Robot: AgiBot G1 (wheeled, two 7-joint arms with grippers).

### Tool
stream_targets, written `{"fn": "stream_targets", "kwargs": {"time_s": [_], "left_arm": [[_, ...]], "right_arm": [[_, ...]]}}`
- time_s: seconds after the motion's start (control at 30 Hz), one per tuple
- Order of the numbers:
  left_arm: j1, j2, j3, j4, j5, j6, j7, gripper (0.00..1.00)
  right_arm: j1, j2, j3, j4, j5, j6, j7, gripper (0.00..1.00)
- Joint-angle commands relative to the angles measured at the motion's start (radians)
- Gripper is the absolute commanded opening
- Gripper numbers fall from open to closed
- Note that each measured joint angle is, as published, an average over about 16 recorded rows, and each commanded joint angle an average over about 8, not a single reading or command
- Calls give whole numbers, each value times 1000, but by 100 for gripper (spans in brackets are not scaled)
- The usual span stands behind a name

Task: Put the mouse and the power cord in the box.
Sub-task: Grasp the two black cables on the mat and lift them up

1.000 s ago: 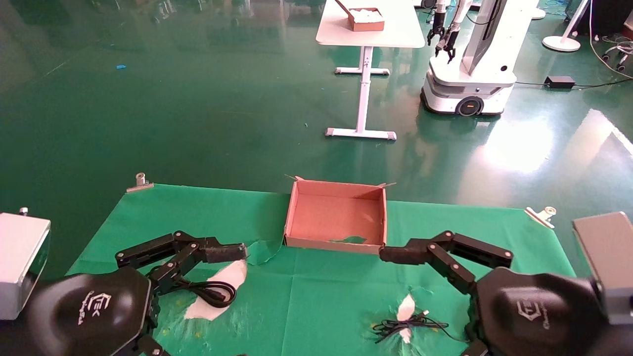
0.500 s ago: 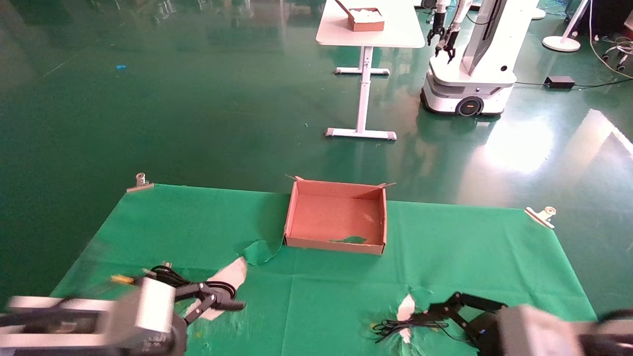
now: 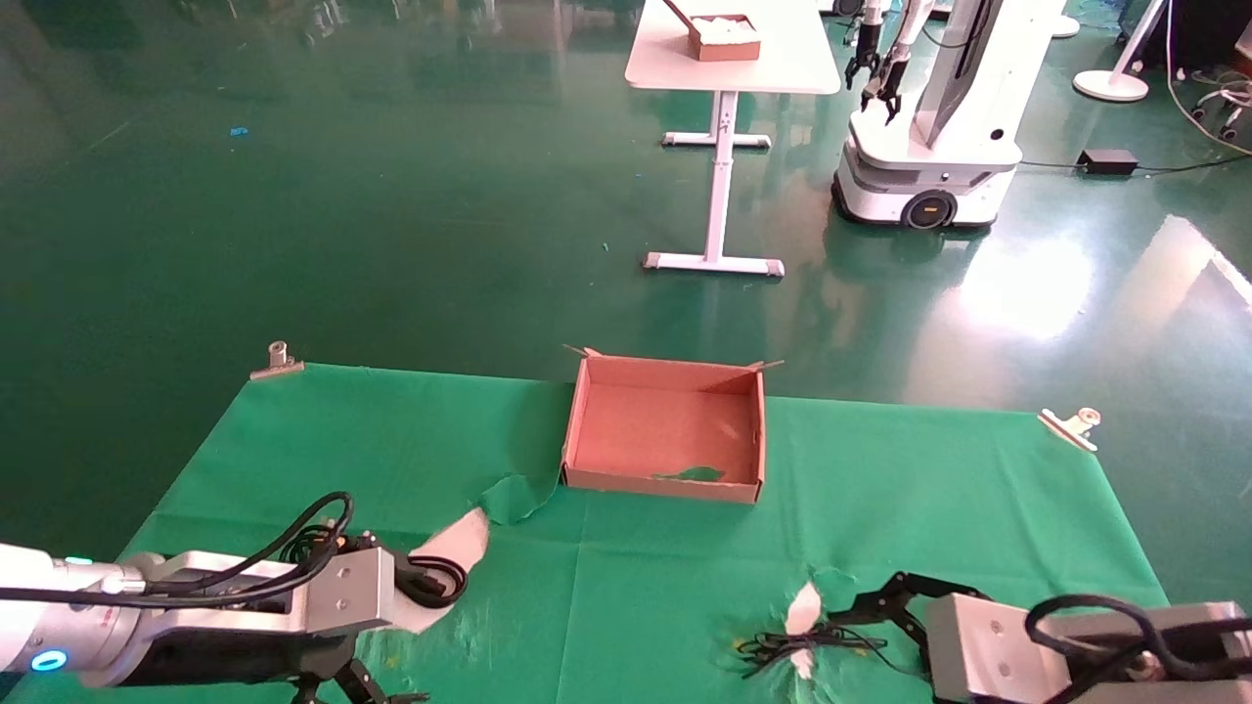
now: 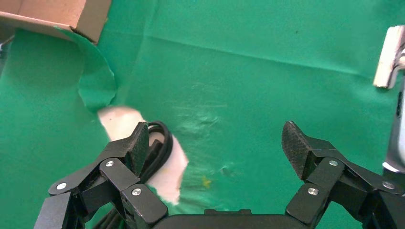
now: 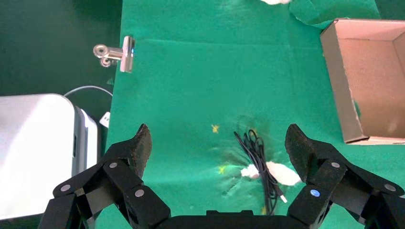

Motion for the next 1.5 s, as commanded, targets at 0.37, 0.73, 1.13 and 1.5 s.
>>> {"fn": "stream_targets", "kwargs": {"time_s": [0.37,0.73,1.13,1.5], "left_arm": [[-53,226,138,204,456,-168,-98,100],[-115,358,175,454,595,-270,-114,100],[-131,366,171,496,572,-274,-77,100],[-134,369,171,507,569,-277,-69,100]], "right_arm": [[20,-5,1,-6,4,-3,7,100],[16,10,-8,-10,-16,-7,2,100],[87,-164,-156,-76,-401,77,-55,100],[217,-432,-241,-472,-576,177,-120,100]]}}
